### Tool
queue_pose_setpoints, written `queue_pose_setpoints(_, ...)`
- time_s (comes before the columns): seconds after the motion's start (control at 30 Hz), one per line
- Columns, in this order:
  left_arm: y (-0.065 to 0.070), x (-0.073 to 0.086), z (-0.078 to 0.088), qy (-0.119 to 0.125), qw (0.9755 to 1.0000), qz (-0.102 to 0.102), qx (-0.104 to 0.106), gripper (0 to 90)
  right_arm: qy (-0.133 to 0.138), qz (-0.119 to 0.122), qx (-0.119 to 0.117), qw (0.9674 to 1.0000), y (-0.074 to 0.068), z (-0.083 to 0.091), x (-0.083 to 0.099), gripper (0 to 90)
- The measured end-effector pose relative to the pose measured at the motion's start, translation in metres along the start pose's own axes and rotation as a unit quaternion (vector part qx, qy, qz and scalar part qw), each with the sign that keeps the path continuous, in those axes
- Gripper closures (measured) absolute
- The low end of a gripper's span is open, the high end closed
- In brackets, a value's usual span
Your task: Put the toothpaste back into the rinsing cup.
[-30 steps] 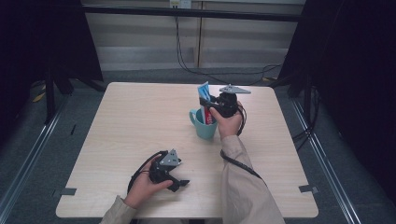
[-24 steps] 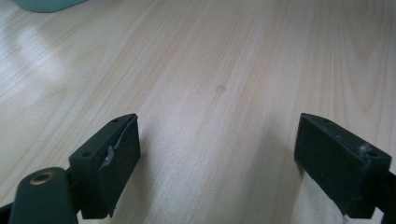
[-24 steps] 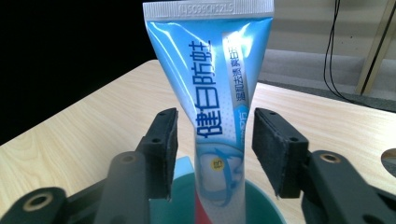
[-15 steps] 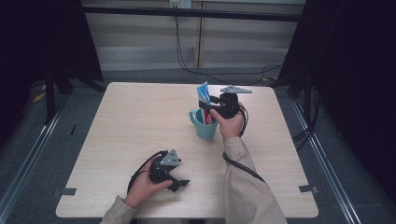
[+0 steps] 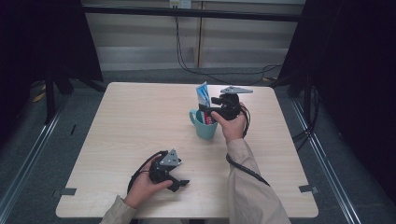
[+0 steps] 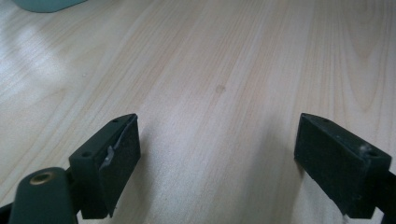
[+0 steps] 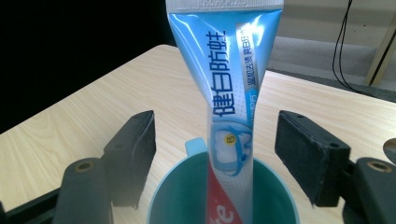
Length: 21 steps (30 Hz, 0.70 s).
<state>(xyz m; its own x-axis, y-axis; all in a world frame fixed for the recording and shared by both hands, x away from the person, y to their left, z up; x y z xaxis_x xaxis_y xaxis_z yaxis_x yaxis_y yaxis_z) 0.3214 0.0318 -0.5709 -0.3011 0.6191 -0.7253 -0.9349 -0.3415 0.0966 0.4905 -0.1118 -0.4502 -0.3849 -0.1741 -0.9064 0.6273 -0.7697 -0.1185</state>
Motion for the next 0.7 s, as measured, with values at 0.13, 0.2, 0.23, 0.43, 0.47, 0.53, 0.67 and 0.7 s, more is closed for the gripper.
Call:
queue_pose_setpoints(0.13, 0.000, 0.000, 0.000, 0.000, 1.0000, 0.000, 0.000, 14.2, -0.003, -0.003, 0.000, 1.0000, -0.001, 0.003, 0.000, 26.7)
queue_pose_setpoints(0.2, 0.000, 0.000, 0.000, 0.000, 1.0000, 0.000, 0.000, 14.2, -0.005, -0.003, -0.001, 1.0000, -0.002, 0.005, 0.000, 26.1)
queue_pose_setpoints(0.23, 0.000, 0.000, 0.000, 0.001, 1.0000, 0.000, 0.000, 14.2, -0.005, -0.001, 0.000, 1.0000, -0.001, 0.006, 0.000, 26.0)
queue_pose_setpoints(0.43, 0.000, 0.000, 0.000, 0.000, 1.0000, 0.000, 0.000, 14.2, -0.012, -0.001, 0.000, 0.9999, 0.000, 0.012, 0.002, 21.8)
queue_pose_setpoints(0.47, 0.000, 0.000, 0.000, 0.001, 1.0000, 0.000, 0.000, 14.2, -0.013, -0.001, -0.001, 0.9999, 0.000, 0.014, 0.002, 21.3)
queue_pose_setpoints(0.53, 0.000, 0.000, 0.000, 0.000, 1.0000, 0.000, 0.000, 14.1, -0.012, -0.004, -0.002, 0.9999, 0.000, 0.017, 0.002, 21.2)
queue_pose_setpoints(0.67, 0.000, 0.000, 0.000, 0.000, 1.0000, 0.000, 0.000, 14.1, -0.015, -0.002, -0.003, 0.9999, 0.000, 0.023, 0.002, 20.6)
queue_pose_setpoints(0.7, 0.000, 0.000, 0.000, 0.000, 1.0000, 0.000, 0.000, 14.1, -0.015, -0.002, -0.003, 0.9999, 0.000, 0.023, 0.002, 20.6)
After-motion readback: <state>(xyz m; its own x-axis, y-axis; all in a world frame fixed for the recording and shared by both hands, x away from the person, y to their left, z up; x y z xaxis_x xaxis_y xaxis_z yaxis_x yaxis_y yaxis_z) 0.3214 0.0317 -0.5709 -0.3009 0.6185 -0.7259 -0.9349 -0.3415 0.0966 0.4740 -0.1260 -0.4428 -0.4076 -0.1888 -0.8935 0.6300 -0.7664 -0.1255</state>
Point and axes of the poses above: each handheld gripper's, and its own axes: z roughly backward along the jaws, x roughly out of its underside, y roughly to its right, the point moved 9 cm from there along -z, roughly forward along the jaws, and after that the axes turned 5 degrees about z, right-handed, at the moved point
